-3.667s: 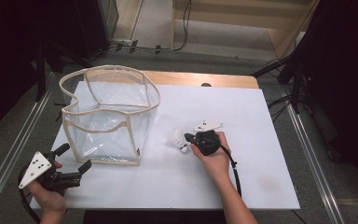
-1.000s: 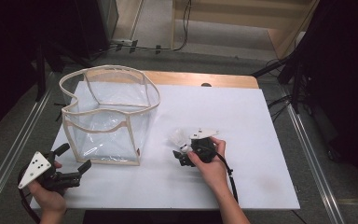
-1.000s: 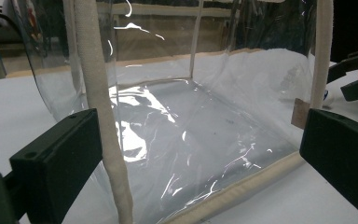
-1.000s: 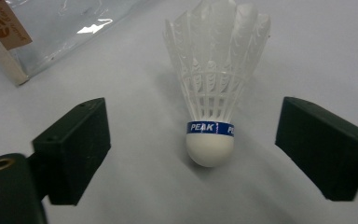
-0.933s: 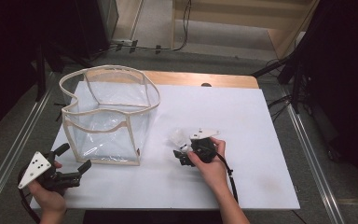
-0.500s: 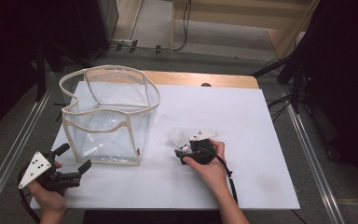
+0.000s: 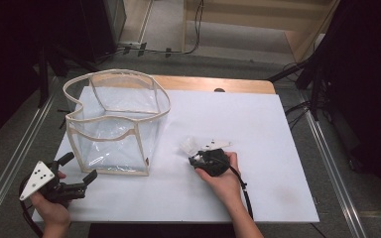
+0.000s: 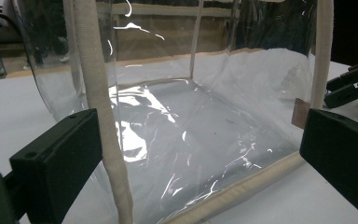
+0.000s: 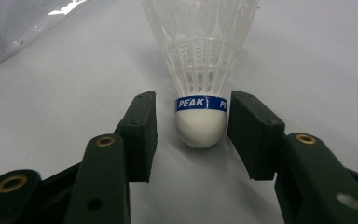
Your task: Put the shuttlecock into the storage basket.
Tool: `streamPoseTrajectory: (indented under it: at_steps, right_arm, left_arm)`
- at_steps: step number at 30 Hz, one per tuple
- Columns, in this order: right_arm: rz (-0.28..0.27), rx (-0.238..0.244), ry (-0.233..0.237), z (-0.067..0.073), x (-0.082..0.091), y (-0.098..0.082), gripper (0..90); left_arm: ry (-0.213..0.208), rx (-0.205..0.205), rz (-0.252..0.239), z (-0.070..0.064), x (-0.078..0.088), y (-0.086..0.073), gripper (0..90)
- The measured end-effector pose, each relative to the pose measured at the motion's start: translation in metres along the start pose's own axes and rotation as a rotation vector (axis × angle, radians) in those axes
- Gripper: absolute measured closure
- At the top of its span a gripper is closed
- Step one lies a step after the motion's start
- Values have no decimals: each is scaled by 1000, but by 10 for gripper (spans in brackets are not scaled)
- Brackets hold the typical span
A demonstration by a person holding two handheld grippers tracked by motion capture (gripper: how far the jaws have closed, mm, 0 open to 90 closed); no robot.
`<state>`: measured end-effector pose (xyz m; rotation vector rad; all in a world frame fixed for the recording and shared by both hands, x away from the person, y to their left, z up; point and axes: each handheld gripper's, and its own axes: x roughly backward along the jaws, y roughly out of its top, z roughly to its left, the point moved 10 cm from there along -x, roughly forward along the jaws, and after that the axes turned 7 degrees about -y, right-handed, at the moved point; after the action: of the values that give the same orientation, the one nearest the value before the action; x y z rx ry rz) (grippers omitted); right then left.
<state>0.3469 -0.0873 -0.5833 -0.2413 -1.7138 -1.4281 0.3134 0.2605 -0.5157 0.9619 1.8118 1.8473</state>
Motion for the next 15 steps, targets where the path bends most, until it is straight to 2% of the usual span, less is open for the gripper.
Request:
streamPoseTrajectory:
  at_steps: [3,6,9,15]
  right_arm:
    - [3,9,-8,0,-2,-1,533]
    - [5,11,-14,-1,-1,-1,622]
    - [8,-3,-2,-1,-1,-1,627]
    - [-9,-2,-2,-2,1,2,628]
  left_arm:
    - [0,0,0,0,0,0,0]
    - [1,1,0,0,0,0,0]
    - [1,0,0,0,0,0,0]
    - [1,1,0,0,0,0,0]
